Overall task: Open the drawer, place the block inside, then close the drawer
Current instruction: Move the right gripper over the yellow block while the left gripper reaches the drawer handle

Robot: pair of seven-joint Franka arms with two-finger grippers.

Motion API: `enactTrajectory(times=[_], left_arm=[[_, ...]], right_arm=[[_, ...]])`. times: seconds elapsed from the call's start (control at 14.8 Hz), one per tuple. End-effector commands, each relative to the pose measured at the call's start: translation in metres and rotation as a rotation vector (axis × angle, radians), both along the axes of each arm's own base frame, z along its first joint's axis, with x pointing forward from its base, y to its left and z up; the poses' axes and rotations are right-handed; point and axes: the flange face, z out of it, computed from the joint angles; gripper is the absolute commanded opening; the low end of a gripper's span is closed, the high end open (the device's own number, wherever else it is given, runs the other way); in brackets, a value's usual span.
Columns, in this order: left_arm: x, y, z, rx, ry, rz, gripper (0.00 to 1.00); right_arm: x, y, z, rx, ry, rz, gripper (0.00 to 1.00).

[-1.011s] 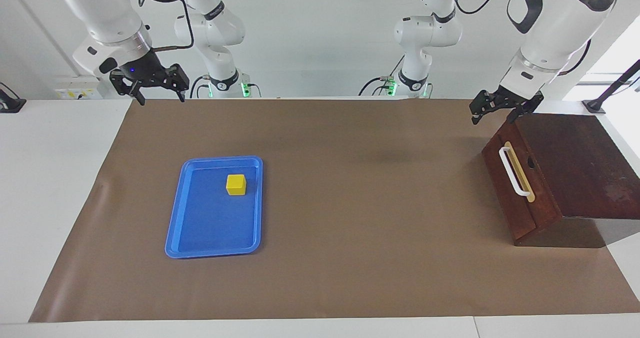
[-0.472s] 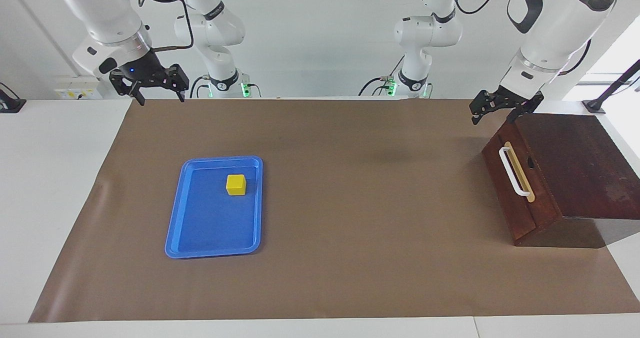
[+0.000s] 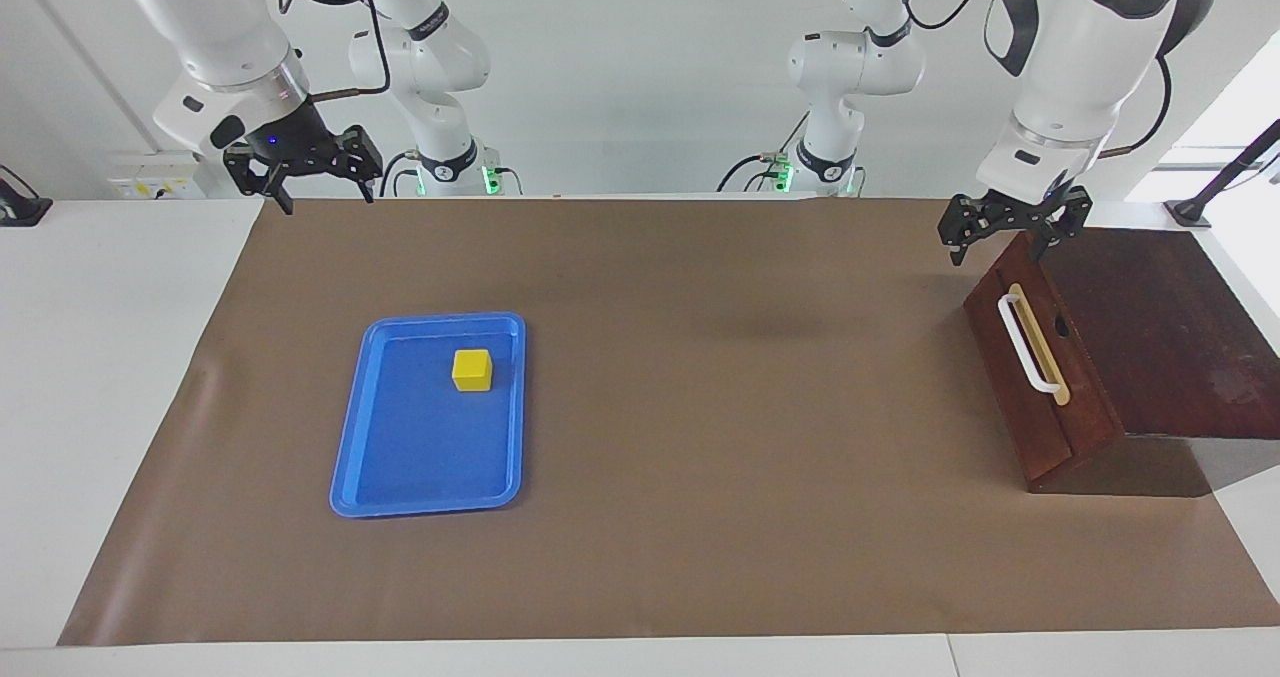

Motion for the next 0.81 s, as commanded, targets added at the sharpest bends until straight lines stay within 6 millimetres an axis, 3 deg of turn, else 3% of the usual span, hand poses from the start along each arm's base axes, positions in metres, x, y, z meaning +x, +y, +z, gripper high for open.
enactTrajectory(times=[0.0,0.2,0.34,0.54,0.74], left_arm=[[0.010,0.000,-0.034,0.065,-0.033,-0.036,1.00],[0.024,0.007,-0.084,0.166,-0.048,-0.098,1.00],[0.028,0.011,-0.106,0.167,-0.049,-0.099,1.00],[0.032,0.032,-0.139,0.188,-0.067,-0.074,1.00],[0.031,0.060,-0.149,0.175,-0.091,-0.037,1.00]], right_arm=[[-0.004,0.001,-0.007,0.018,-0.034,0.210,1.00],[-0.006,0.000,-0.022,0.027,-0.083,0.537,1.00],[-0.005,0.002,-0.036,0.038,-0.088,0.722,1.00],[-0.005,0.002,-0.058,0.071,-0.126,0.898,1.00],[-0.010,0.005,-0.080,0.077,-0.139,1.010,1.00]])
